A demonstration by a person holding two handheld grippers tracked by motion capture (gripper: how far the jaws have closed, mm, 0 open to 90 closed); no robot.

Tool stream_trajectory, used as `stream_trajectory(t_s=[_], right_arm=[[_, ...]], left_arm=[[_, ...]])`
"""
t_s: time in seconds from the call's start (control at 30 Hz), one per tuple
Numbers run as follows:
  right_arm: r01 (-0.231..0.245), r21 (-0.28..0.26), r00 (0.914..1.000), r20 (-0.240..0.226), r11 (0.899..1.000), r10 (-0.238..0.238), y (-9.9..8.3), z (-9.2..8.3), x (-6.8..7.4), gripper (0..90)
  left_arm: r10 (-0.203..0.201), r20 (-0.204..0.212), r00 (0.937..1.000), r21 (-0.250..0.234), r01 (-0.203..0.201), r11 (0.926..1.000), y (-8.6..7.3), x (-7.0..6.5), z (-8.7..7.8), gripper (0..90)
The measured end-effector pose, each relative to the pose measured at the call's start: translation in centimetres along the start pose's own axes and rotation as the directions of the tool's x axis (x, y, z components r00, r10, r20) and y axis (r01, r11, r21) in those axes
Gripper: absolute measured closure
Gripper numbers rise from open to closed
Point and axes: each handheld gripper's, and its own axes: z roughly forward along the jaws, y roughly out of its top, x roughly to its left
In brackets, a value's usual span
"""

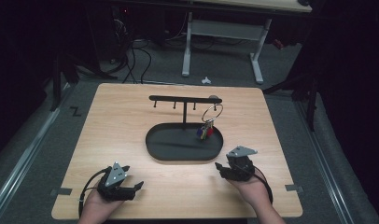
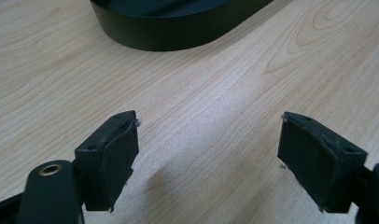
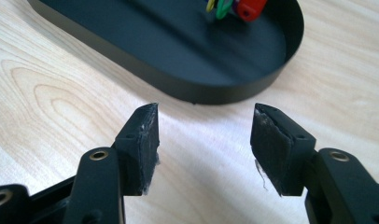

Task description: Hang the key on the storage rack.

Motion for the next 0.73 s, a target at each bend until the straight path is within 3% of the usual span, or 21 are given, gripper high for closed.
stream_trajectory(t_s=[0.03,0.13,0.17,0.2,0.23,0.27,0.3,0.33,0.37,0.4,0.73], right_arm=[[-0.026,-0.04,0.9996,0.009,0.999,0.026,-1.0,-0.2,0.0,42.6],[-0.063,-0.077,0.9976,0.024,0.995,0.065,-2.3,-0.5,0.0,42.2],[-0.091,-0.145,0.9931,0.061,0.985,0.101,-4.0,-0.9,0.2,42.5],[-0.091,-0.145,0.9931,0.061,0.985,0.101,-4.0,-0.9,0.2,42.5],[-0.108,-0.178,0.9899,0.071,0.978,0.122,-5.1,-1.1,0.2,45.2],[-0.126,-0.123,0.9898,0.051,0.984,0.133,-5.6,-1.6,-0.2,40.9],[-0.098,-0.151,0.9914,0.071,0.984,0.11,-5.7,-2.0,-0.4,42.6],[-0.098,-0.151,0.9914,0.071,0.984,0.11,-5.7,-2.0,-0.4,42.6],[-0.089,-0.164,0.9894,0.1,0.982,0.106,-5.9,-2.4,-0.7,42.8],[-0.129,-0.163,0.9822,0.115,0.978,0.149,-6.2,-2.5,-1.4,42.4],[-0.142,-0.148,0.9846,0.081,0.979,0.155,-6.2,-1.7,-1.8,42.4]], left_arm=[[0.002,-0.001,1.0,0.0,-0.002,1.0,0.0,0.0,0.0,20.8],[0.007,-0.004,1.0,-0.01,-0.007,0.9999,0.1,0.0,0.0,20.8],[0.016,-0.005,0.9999,-0.012,-0.016,0.9998,0.2,0.0,0.0,20.8],[0.016,-0.005,0.9999,-0.012,-0.016,0.9998,0.2,0.0,0.0,20.8],[0.015,-0.007,0.9999,-0.013,-0.016,0.9998,0.2,0.0,0.0,20.8],[0.011,-0.008,0.9999,-0.016,-0.011,0.9998,0.2,0.0,0.1,20.8],[0.011,-0.008,0.9999,-0.016,-0.011,0.9998,0.2,0.0,0.1,20.8],[0.015,-0.011,0.9998,-0.011,-0.015,0.9998,0.2,-0.1,0.2,20.8],[0.017,-0.01,0.9998,-0.006,-0.017,0.9998,0.2,-0.1,0.2,20.8],[0.015,-0.013,0.9998,-0.004,-0.015,0.9999,0.2,-0.2,0.4,20.8],[0.019,-0.02,0.9996,0.002,-0.019,0.9998,0.1,-0.2,0.3,20.7]])
